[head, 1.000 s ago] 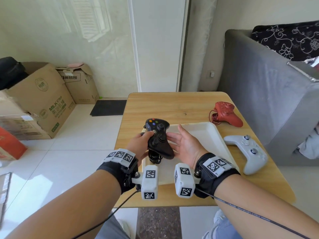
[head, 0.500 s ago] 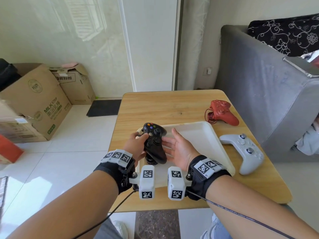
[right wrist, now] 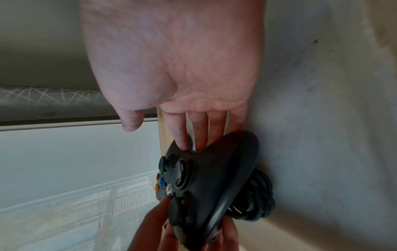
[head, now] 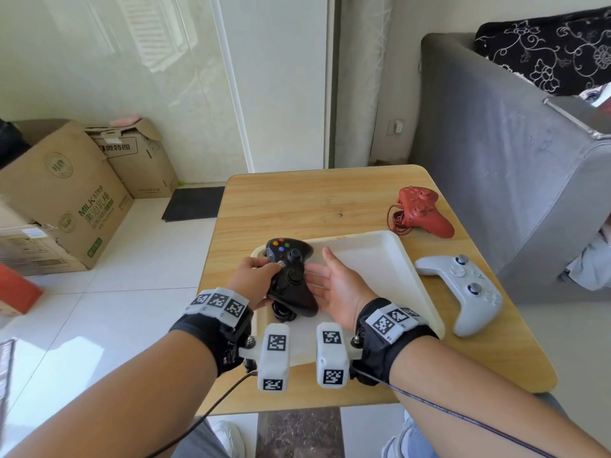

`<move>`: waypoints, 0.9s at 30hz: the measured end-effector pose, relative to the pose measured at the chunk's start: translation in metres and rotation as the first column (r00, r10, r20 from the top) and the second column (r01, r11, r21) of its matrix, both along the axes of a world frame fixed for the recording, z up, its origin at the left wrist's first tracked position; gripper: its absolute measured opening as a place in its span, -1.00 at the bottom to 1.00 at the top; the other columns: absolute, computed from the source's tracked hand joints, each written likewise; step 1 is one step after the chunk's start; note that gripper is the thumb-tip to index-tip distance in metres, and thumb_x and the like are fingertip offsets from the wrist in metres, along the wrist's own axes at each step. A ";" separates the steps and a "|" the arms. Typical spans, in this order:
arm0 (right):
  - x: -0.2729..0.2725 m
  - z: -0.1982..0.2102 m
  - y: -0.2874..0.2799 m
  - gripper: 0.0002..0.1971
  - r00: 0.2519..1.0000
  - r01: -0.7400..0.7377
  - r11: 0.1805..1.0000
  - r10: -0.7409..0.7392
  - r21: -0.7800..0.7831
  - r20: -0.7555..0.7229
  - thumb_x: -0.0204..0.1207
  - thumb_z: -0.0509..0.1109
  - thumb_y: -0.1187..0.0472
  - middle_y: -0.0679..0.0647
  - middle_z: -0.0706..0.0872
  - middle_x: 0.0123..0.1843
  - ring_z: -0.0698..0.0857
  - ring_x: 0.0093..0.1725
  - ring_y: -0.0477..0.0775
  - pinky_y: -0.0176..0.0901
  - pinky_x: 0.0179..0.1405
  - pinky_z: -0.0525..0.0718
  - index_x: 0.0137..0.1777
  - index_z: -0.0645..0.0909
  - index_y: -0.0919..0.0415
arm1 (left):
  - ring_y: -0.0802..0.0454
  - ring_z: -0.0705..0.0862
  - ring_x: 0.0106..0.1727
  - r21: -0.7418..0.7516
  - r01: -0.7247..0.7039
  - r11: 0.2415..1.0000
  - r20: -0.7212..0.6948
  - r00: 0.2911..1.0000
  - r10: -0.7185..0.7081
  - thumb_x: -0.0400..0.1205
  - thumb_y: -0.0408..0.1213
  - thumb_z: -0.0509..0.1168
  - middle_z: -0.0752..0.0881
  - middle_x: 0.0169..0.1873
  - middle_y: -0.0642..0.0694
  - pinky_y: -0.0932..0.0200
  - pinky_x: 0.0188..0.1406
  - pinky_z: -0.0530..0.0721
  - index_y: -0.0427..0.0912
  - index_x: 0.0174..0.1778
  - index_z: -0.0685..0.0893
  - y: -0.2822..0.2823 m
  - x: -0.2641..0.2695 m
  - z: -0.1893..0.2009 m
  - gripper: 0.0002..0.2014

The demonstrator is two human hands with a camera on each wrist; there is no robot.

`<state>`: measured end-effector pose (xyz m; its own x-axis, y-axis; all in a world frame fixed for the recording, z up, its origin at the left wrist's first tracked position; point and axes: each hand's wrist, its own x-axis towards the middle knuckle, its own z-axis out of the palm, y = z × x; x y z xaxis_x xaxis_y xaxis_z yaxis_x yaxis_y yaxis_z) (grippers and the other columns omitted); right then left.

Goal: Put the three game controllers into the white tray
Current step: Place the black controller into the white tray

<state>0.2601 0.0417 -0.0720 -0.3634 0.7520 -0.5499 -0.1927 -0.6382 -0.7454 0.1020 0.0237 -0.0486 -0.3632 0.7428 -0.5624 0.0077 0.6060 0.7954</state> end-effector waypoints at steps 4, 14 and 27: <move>-0.001 -0.001 -0.003 -0.42 1.000 -0.025 0.999 0.025 -0.022 -0.003 0.61 0.13 -0.27 0.19 0.73 0.22 0.69 0.13 0.11 -0.08 0.01 0.65 0.27 0.62 0.22 | -0.18 0.75 0.12 -0.057 0.037 0.998 -0.046 0.998 -0.040 0.58 -0.17 0.39 0.73 0.04 -0.24 -0.17 0.08 0.80 -0.12 0.14 0.56 0.001 -0.005 0.003 -0.74; 0.021 0.007 0.008 -0.36 0.994 -0.079 0.997 0.079 0.000 0.079 0.58 0.13 -0.31 0.13 0.68 0.31 0.65 0.30 0.12 0.03 0.32 0.51 0.40 0.57 0.19 | -0.13 0.65 0.00 -0.106 0.083 0.991 -0.312 0.943 -0.113 0.59 -0.12 0.37 0.66 0.07 -0.21 -0.12 0.14 0.69 -0.15 0.14 0.61 0.011 0.008 0.017 -0.73; 0.129 0.074 0.085 -0.39 0.958 0.257 0.953 -0.273 0.162 0.085 0.58 0.17 -0.29 0.08 0.69 0.29 0.65 0.29 0.14 0.14 0.34 0.56 0.39 0.57 0.17 | 0.17 0.57 -0.15 0.230 0.316 0.921 -0.355 0.908 -0.223 0.64 -0.09 0.33 0.62 0.24 -0.08 0.25 -0.22 0.51 -0.07 0.38 0.58 0.093 0.102 0.077 -0.61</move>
<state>0.3887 0.1263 0.0022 -0.0861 0.8888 -0.4501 -0.2554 -0.4563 -0.8524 0.2036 0.1168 0.0282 -0.2502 0.9452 -0.2099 0.4175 0.3009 0.8574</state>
